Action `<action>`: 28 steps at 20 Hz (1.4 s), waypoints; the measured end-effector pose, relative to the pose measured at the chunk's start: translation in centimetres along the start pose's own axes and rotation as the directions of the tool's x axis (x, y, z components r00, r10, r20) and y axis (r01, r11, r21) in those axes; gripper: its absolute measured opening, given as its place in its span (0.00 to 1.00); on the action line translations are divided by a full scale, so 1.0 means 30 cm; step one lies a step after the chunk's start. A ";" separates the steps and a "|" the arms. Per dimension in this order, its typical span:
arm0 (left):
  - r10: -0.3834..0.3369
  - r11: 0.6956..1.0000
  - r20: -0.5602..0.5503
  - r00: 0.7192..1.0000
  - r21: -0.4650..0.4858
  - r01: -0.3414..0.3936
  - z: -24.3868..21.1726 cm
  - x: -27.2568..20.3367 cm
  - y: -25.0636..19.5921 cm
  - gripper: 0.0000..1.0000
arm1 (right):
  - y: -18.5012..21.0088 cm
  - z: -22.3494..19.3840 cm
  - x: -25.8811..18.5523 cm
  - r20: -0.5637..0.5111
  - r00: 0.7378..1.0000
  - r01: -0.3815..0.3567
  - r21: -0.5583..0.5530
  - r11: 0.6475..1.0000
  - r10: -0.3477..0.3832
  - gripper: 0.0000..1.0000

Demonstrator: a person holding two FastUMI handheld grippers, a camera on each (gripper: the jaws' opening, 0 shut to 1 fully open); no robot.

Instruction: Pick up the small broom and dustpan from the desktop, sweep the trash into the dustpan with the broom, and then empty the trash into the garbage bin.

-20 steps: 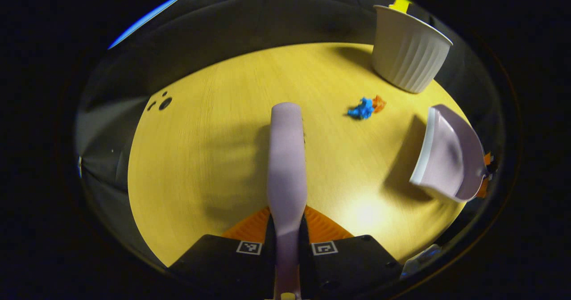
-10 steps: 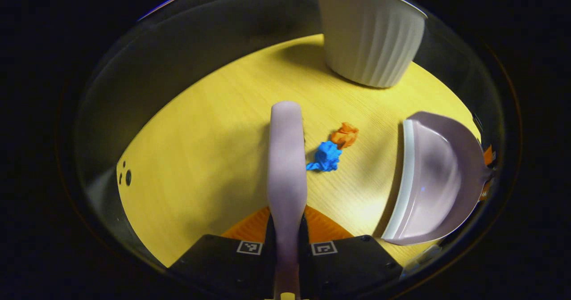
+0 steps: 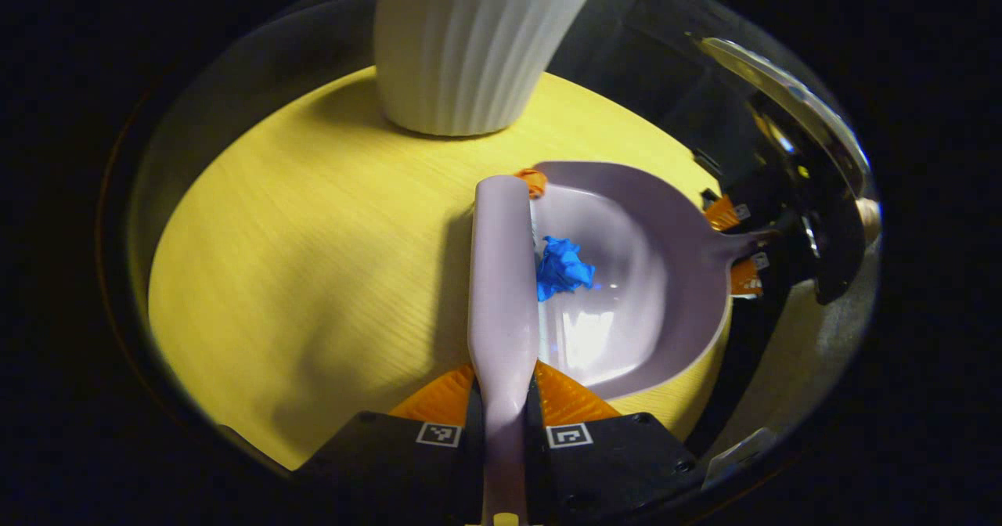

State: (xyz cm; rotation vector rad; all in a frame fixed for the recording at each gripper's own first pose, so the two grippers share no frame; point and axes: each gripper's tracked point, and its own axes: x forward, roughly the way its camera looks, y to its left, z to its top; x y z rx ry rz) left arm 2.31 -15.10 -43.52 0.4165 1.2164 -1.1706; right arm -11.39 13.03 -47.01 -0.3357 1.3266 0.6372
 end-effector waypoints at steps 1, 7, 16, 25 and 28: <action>-0.007 1.000 -0.004 1.000 0.014 0.007 0.007 -0.006 -0.002 0.25 | -0.001 -0.012 0.003 -0.004 1.000 0.002 -0.001 1.000 -0.002 0.41; 0.229 0.973 0.085 0.970 0.014 -0.231 0.135 -0.032 0.191 0.25 | 0.009 -0.039 -0.002 0.000 1.000 0.012 0.009 1.000 -0.012 0.36; 0.046 0.997 0.012 0.999 0.067 -0.047 0.164 0.061 0.101 0.25 | 0.005 -0.048 0.008 -0.001 1.000 0.011 0.025 1.000 -0.011 0.32; 0.165 0.984 0.151 0.975 -0.092 -0.152 0.145 -0.124 0.033 0.25 | -0.008 -0.048 0.011 0.111 0.992 0.038 0.148 0.988 -0.055 0.36; 0.252 0.952 0.249 0.935 -0.237 -0.193 0.135 -0.201 0.060 0.24 | -0.018 -0.055 -0.013 0.120 0.989 0.063 0.194 0.979 -0.087 0.34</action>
